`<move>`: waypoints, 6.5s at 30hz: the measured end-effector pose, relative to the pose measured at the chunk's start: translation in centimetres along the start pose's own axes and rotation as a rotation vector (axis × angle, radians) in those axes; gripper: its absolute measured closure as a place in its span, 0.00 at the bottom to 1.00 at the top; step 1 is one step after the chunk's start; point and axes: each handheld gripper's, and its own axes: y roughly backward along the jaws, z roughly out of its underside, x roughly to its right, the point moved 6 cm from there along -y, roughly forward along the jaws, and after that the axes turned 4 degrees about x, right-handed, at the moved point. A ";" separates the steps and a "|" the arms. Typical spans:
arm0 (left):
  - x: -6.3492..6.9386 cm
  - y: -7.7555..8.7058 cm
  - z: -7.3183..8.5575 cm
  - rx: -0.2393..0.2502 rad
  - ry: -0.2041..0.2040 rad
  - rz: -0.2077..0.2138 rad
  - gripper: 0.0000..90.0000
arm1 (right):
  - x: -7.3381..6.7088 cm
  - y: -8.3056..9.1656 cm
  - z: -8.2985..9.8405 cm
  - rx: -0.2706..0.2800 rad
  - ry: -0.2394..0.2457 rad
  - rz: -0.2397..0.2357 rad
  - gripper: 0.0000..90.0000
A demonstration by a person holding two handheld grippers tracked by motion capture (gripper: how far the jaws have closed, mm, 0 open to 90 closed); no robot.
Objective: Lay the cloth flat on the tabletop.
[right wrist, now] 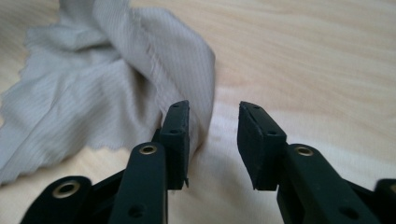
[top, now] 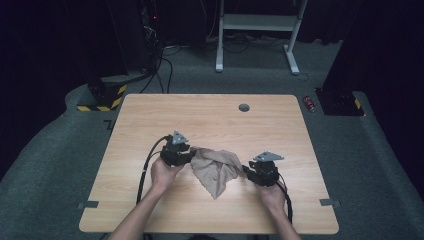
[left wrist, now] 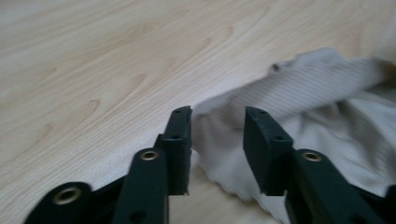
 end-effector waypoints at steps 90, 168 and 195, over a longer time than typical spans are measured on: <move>4.9 -0.7 2.2 -0.109 -0.041 0.157 0.97 | -4.8 -2.4 0.2 -0.125 0.151 -0.156 1.00; 0.3 2.2 4.8 -0.071 -0.021 0.045 1.00 | -3.2 -3.6 -6.2 -0.037 0.155 -0.040 0.98; -1.1 -0.7 6.1 -0.169 0.024 -0.008 0.83 | -0.8 -5.1 -2.4 -0.176 0.113 0.012 0.90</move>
